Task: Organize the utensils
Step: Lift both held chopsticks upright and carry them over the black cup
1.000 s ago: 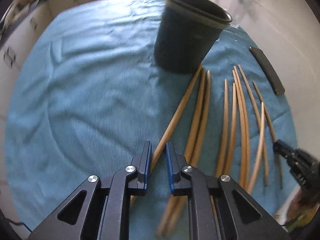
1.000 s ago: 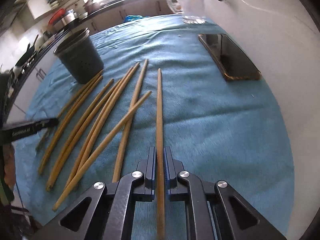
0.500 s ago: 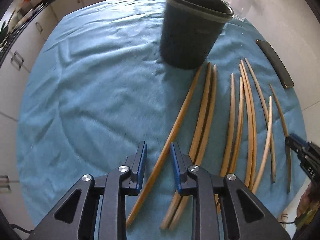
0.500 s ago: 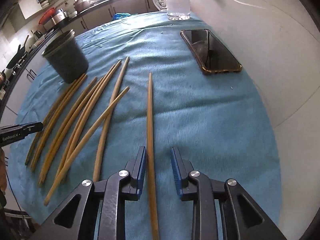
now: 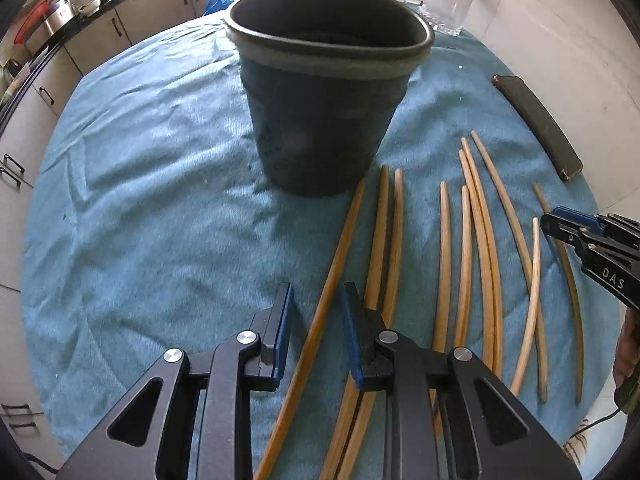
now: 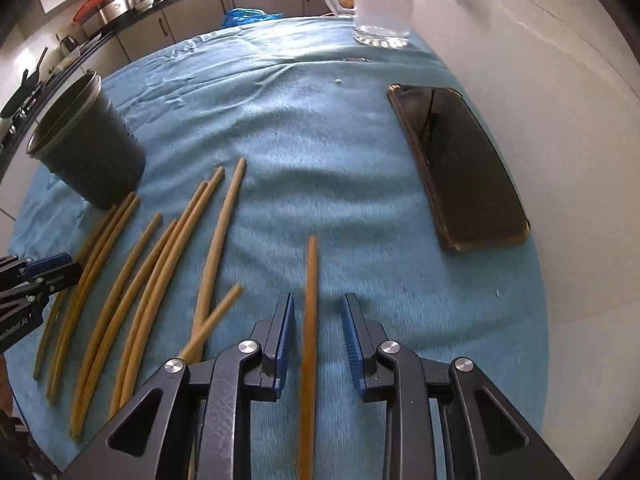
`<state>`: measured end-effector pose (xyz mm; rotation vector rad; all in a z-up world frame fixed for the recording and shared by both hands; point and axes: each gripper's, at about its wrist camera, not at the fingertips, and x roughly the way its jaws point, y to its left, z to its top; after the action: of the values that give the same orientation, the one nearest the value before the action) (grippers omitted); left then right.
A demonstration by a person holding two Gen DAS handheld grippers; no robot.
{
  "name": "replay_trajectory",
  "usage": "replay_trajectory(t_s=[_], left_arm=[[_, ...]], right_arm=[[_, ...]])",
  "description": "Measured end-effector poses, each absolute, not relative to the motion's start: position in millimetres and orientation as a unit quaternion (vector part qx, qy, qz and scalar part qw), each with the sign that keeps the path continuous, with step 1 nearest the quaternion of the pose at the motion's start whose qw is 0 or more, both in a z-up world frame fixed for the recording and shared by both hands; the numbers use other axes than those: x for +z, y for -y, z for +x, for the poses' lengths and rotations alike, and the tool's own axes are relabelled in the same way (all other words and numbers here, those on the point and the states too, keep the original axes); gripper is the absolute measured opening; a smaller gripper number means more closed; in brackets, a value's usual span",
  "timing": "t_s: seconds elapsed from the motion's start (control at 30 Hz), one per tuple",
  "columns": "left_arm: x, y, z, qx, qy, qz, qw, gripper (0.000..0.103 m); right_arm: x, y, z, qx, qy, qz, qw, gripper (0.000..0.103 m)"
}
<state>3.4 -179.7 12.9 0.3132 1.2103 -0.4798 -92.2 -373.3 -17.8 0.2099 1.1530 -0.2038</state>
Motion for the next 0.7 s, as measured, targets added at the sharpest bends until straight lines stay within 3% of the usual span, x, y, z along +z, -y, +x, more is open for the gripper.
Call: replay_trajectory(t_s=[0.03,0.07,0.1,0.17,0.7], left_arm=[[13.9,181.1,4.7,-0.223,-0.558,0.145,0.786,0.023],[11.6,181.0,2.9,-0.224,-0.555,0.145,0.788,0.023],[12.5,183.6,4.9,-0.225,-0.551,0.145,0.790,0.013],[11.9,189.2,7.6,-0.237,-0.551,0.129,0.790,0.009],[138.4,104.9,-76.7,-0.252,-0.415,0.017,0.874,0.006]], right_arm=[[-17.7,373.8,-92.2,-0.096,-0.542,0.097,0.829,0.010],[-17.5,372.9,-91.0,-0.093,-0.541,0.097,0.830,0.007],[-17.0,372.8,-90.6,-0.088,-0.539,0.098,0.832,0.007],[-16.0,373.4,-90.7,-0.082,-0.535,0.102,0.834,0.006],[91.1,349.1,-159.0,-0.030,-0.379,0.142,0.914,0.006]])
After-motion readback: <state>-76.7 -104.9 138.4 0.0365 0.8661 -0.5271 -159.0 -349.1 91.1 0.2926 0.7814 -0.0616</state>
